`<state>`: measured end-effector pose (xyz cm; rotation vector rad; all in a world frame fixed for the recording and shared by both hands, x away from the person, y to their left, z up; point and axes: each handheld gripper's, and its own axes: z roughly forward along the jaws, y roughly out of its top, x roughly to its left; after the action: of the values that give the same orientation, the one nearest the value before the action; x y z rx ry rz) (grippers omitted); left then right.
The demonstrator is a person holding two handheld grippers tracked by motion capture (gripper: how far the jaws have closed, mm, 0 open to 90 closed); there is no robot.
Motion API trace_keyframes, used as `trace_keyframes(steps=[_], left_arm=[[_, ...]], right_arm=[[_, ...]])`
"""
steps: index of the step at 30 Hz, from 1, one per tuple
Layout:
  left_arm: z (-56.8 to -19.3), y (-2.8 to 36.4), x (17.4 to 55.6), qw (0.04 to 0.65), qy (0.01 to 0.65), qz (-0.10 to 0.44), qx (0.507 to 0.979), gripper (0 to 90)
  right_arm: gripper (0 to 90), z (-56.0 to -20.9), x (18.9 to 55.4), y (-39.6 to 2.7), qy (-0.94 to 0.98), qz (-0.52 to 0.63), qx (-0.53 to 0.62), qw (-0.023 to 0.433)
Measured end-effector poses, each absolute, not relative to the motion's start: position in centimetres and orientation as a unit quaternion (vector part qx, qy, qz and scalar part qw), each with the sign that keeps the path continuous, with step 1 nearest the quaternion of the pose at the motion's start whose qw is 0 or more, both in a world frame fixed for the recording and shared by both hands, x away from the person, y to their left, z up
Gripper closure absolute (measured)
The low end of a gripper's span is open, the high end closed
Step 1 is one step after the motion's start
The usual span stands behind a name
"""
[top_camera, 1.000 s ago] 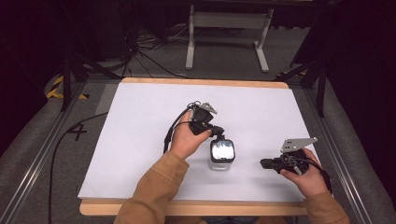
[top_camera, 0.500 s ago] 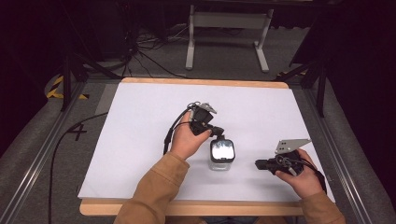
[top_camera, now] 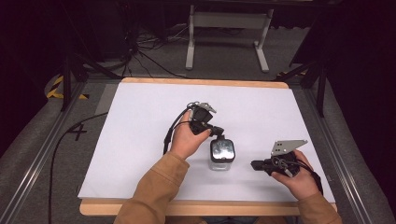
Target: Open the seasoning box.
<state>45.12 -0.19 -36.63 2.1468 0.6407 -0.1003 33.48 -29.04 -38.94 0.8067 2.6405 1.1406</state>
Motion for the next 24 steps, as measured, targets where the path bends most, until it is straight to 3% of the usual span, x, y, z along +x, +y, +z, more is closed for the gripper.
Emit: trace_keyframes(steps=[24], left_arm=[[-36.8,-0.1,45.2,0.437,0.259,-0.039,0.861,89.8]], right_arm=[[90.0,-38.3,33.4,-25.0,0.858,0.449,0.238,0.072]])
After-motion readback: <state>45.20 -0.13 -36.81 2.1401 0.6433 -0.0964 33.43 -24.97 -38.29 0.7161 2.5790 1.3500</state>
